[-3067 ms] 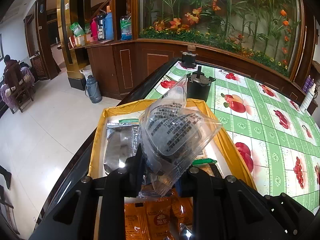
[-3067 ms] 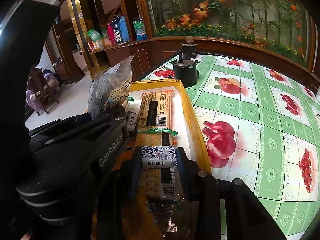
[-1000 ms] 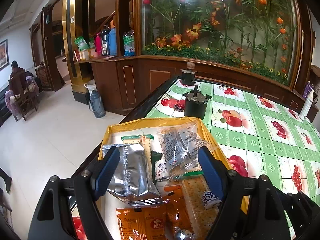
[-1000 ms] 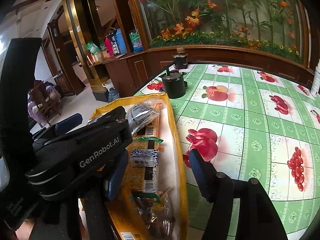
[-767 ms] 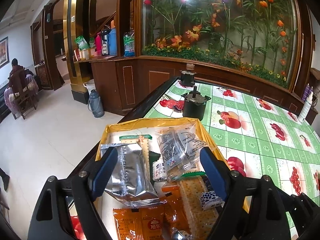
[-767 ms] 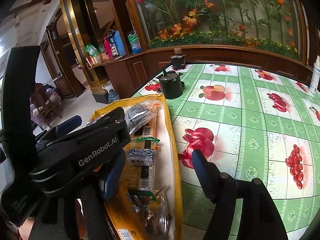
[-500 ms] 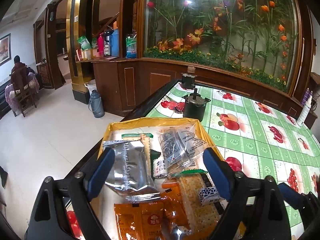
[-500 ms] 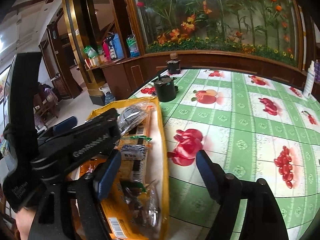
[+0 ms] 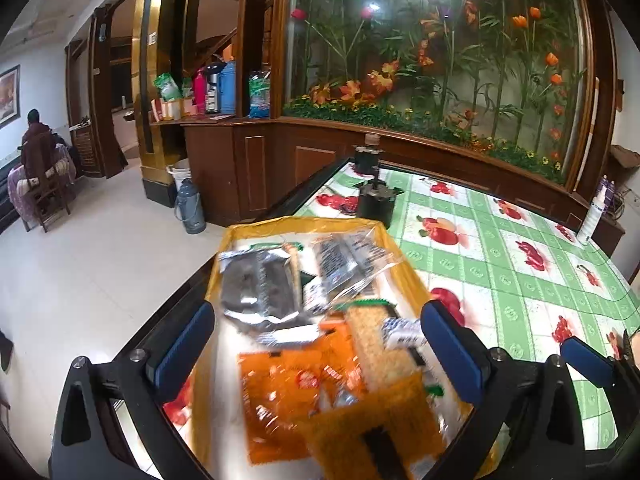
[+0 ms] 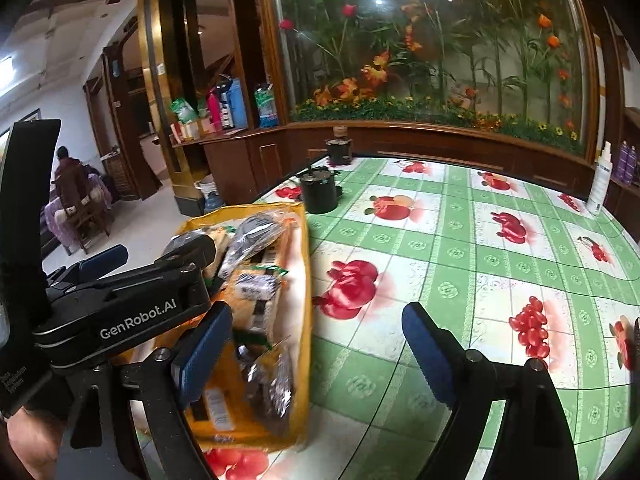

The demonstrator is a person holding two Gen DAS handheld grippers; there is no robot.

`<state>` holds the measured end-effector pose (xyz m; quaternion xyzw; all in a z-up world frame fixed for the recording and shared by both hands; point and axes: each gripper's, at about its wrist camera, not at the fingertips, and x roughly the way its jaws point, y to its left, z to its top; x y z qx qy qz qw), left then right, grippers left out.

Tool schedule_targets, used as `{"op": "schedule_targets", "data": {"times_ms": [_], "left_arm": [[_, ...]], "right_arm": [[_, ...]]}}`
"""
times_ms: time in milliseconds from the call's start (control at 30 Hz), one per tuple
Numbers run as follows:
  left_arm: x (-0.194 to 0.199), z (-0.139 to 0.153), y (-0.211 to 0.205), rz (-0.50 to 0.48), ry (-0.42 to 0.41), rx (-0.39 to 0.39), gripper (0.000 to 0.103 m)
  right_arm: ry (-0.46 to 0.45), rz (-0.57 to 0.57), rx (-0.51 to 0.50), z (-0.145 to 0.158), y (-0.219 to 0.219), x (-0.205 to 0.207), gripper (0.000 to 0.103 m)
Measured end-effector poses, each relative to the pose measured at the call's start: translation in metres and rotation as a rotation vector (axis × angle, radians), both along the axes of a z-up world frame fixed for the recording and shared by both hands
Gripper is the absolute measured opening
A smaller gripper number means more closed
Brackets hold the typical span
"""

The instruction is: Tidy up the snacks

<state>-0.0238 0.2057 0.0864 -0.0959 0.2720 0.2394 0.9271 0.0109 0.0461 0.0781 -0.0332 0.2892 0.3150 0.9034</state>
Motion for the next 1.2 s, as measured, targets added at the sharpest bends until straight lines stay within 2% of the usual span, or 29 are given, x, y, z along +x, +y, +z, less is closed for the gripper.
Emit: {"op": "schedule_targets", "data": {"times_ms": [100, 267, 500, 567, 667, 867, 967, 1200], "left_arm": [[-0.011, 0.001, 0.001, 0.013, 0.010, 0.024, 0.103], [-0.043, -0.008, -0.003, 0.012, 0.024, -0.010, 0.103], [-0.068, -0.022, -0.025, -0.017, 0.043, 0.071, 0.103], [-0.069, -0.023, -0.031, -0.036, 0.023, 0.091, 0.103], [-0.072, -0.023, -0.037, -0.063, -0.027, 0.073, 0.103], [-0.073, -0.021, -0.048, -0.003, -0.002, 0.188, 0.103], [-0.073, -0.021, -0.046, -0.004, 0.003, 0.184, 0.103], [-0.071, -0.024, -0.038, 0.017, 0.027, 0.163, 0.103]], "right_arm": [[0.026, 0.035, 0.014, -0.003, -0.005, -0.007, 0.090], [0.027, 0.029, 0.003, -0.007, -0.017, -0.016, 0.090], [0.011, -0.037, 0.020, -0.008, -0.047, -0.024, 0.090], [0.017, -0.043, 0.027, -0.009, -0.052, -0.025, 0.090], [0.014, -0.045, 0.013, -0.011, -0.054, -0.030, 0.090], [-0.080, -0.043, -0.006, -0.006, -0.055, -0.053, 0.092], [-0.129, -0.036, -0.034, -0.004, -0.049, -0.062, 0.097], [-0.194, -0.010, -0.143, -0.010, -0.030, -0.075, 0.098]]}}
